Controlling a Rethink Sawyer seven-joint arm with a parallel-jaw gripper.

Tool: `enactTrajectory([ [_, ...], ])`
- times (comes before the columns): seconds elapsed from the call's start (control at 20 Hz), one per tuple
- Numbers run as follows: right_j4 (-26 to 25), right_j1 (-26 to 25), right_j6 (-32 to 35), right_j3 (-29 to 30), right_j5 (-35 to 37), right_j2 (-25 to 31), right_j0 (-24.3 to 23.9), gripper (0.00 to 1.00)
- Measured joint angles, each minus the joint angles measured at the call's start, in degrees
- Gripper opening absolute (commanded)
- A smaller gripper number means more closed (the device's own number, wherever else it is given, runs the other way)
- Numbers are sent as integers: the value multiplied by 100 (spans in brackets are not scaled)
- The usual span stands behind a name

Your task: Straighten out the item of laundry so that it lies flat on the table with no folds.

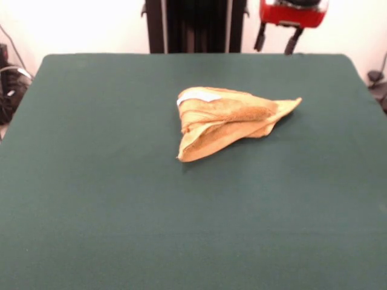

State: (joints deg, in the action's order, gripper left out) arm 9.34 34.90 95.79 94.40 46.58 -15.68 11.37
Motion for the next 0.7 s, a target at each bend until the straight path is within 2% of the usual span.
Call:
enactTrajectory([
  [0.2, -268, 71, 0, -452, 50, 89, -190, 100],
  [0.7, -930, -76, 0, -849, 47, 275, -776, 100],
])
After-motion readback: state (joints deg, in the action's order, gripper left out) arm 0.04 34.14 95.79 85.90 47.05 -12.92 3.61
